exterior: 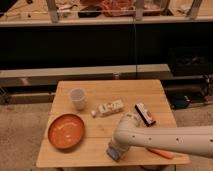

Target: Wipe the white sponge on the table

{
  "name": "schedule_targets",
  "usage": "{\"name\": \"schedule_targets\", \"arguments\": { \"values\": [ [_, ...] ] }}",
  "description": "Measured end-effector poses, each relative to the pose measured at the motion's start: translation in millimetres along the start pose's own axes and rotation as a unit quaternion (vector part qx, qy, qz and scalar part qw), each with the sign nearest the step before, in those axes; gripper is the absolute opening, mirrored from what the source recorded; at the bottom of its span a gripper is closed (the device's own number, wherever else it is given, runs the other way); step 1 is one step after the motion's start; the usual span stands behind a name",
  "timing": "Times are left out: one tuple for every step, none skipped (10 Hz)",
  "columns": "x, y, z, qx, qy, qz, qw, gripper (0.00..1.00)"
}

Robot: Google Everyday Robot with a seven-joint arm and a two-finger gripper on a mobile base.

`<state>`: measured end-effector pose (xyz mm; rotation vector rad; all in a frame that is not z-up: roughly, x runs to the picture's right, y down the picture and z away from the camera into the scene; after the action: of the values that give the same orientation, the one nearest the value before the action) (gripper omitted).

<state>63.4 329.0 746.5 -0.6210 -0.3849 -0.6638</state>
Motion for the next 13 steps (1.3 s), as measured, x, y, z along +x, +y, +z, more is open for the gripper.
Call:
{"name": "schedule_targets", "arguments": {
  "values": [
    [8.1,6.5,-4.7,0.005,0.000,0.009,0.9999,0.54],
    [11.7,7.7,-7.1,0.006,0.000,0.012,0.9999,0.54],
    [14.8,7.7,-8.9,0.006,0.000,0.015,0.9999,0.54],
    [22.0,5.3,-10.8,0.008,-0.001,0.020,0.9998,0.54],
    [27.6,5.9,-11.7,0.006,0.000,0.025,0.9997,0.54],
    [35.3,5.2,-13.0,0.006,0.000,0.031,0.9995,0.54],
    [44.3,3.8,-13.7,0.004,0.000,0.036,0.9994,0.54],
    [51.3,-0.8,-15.2,0.006,-0.001,0.038,0.9992,0.54],
    [55.1,-3.1,-16.8,0.005,0.000,0.039,0.9992,0.54],
    [58.7,-3.8,-18.1,0.005,0.000,0.040,0.9992,0.54],
    [64.5,-7.1,-20.6,0.005,0.000,0.043,0.9991,0.54],
    [67.7,-11.6,-22.3,0.005,-0.001,0.042,0.9991,0.54],
    [71.1,-16.8,-23.5,0.005,-0.001,0.042,0.9991,0.54]
  ]
}}
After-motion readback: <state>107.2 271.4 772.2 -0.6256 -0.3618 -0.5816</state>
